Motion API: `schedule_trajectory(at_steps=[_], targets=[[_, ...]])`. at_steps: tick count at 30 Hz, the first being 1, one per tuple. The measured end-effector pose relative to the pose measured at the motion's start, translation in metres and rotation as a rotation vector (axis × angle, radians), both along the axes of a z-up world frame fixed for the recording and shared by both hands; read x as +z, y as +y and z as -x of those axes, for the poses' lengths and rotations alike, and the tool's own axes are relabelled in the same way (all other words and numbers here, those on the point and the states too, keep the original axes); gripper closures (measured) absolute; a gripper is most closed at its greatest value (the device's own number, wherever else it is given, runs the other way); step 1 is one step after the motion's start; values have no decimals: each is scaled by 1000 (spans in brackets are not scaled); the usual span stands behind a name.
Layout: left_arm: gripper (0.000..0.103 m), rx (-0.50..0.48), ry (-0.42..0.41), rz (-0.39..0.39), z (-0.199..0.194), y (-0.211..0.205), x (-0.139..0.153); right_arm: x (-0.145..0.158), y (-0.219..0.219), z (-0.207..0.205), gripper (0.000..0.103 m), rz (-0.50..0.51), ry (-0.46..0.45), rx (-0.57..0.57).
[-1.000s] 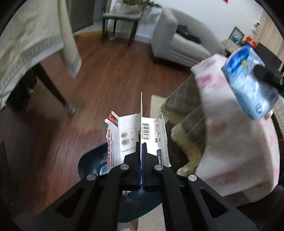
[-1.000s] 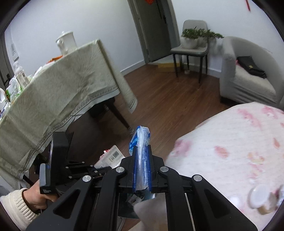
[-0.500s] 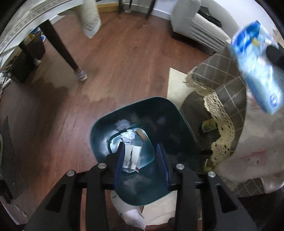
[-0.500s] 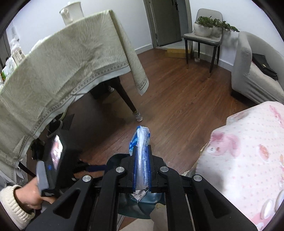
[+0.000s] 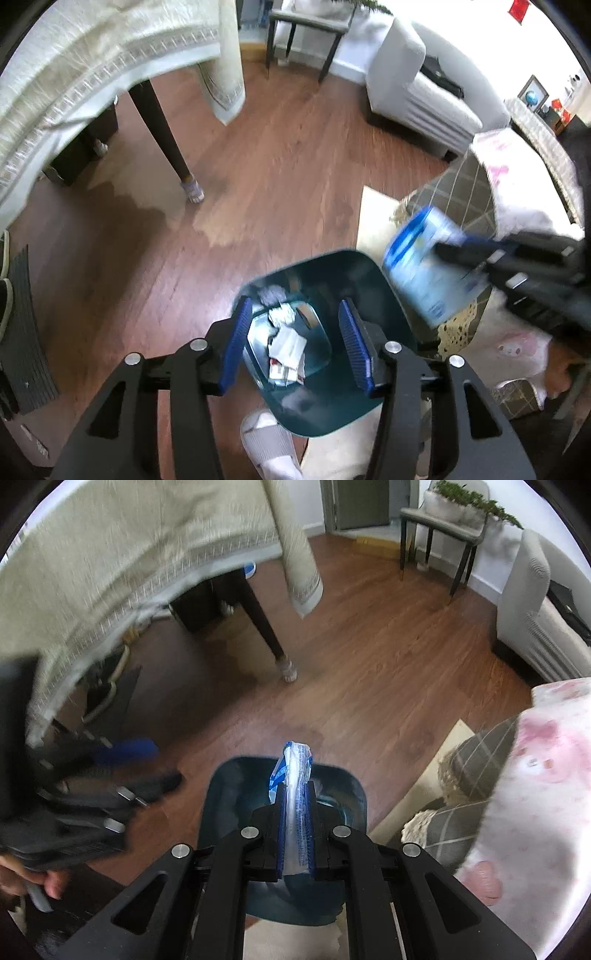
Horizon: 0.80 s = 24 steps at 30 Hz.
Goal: Collect trash
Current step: 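Carry the box and blue packet over the teal bin and open both tools, then move both tools back over the table toward the remaining items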
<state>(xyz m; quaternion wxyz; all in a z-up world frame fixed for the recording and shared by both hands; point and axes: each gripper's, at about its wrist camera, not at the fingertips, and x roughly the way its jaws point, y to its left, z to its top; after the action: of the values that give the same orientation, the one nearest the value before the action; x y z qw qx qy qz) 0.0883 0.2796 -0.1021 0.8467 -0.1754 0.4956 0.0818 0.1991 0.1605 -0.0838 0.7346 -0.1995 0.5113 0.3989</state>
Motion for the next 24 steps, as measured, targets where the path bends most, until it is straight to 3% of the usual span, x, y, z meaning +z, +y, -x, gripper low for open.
schedule_trajectory(at_steps=[8, 10, 12, 13, 24], targets=[[45, 46, -138, 19, 15, 14, 39, -34, 17, 15, 91, 131, 11, 57], [44, 52, -163, 21, 16, 17, 45, -41, 18, 20, 78, 186, -14, 74], [44, 59, -185, 24, 18, 20, 51, -44, 17, 23, 48, 209, -28, 78], [43, 63, -195, 28, 18, 21, 55, -43, 16, 24, 46, 201, -26, 83], [40, 15, -284, 11, 13, 2, 92, -4, -9, 14, 46, 80, -38, 44]])
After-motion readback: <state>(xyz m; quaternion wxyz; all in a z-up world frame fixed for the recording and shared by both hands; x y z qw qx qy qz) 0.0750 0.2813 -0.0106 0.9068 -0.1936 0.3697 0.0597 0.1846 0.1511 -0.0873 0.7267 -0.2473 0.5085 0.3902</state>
